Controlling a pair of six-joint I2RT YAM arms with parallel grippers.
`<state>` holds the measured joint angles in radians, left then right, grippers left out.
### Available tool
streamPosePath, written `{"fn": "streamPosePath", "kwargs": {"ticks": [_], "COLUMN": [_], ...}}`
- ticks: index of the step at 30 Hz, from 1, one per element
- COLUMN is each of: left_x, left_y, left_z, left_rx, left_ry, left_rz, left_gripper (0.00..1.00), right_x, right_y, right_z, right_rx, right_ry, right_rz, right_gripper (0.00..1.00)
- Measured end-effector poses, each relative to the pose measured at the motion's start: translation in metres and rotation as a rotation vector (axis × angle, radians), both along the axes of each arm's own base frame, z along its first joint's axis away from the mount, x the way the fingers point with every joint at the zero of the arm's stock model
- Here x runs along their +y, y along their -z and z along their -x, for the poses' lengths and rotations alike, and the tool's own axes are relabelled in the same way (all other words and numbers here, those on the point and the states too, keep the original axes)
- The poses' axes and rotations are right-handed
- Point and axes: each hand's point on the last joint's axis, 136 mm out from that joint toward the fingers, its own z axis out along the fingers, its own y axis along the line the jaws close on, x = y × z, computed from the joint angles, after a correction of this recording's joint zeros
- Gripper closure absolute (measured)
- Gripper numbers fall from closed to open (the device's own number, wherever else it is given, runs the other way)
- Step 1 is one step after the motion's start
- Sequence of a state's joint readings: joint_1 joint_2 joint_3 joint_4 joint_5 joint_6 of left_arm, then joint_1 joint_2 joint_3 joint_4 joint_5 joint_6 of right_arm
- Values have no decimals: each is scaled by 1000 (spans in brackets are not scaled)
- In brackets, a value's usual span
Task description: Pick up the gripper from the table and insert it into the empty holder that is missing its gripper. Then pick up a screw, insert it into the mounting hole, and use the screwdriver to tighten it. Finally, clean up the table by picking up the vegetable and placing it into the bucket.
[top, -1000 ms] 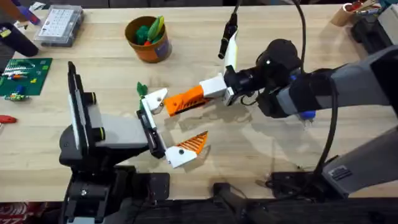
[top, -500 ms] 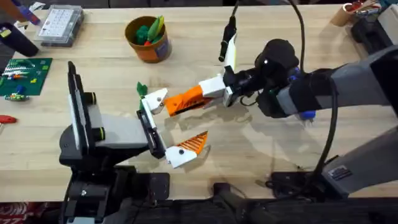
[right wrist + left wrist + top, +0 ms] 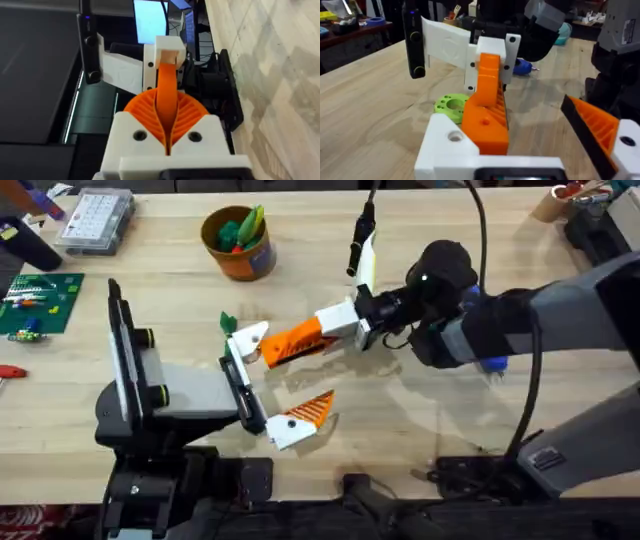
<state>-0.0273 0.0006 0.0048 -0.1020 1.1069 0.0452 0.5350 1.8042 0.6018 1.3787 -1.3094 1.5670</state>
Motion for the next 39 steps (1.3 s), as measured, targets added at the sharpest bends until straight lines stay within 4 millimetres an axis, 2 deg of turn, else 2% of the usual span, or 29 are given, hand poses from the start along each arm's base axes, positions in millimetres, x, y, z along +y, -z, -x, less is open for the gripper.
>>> {"fn": "streamPosePath", "kwargs": {"ticks": [39], "left_x": [0], "left_y": [0], "left_z": [0], "left_rx": [1], "left_ry": [-3], "left_rz": [0], "left_gripper": [11], "right_x": [9], "right_y": [2], "right_z": [-4], "right_rx": [20], "right_ry": [37], "right_rz": [9], "right_gripper": [984]}}
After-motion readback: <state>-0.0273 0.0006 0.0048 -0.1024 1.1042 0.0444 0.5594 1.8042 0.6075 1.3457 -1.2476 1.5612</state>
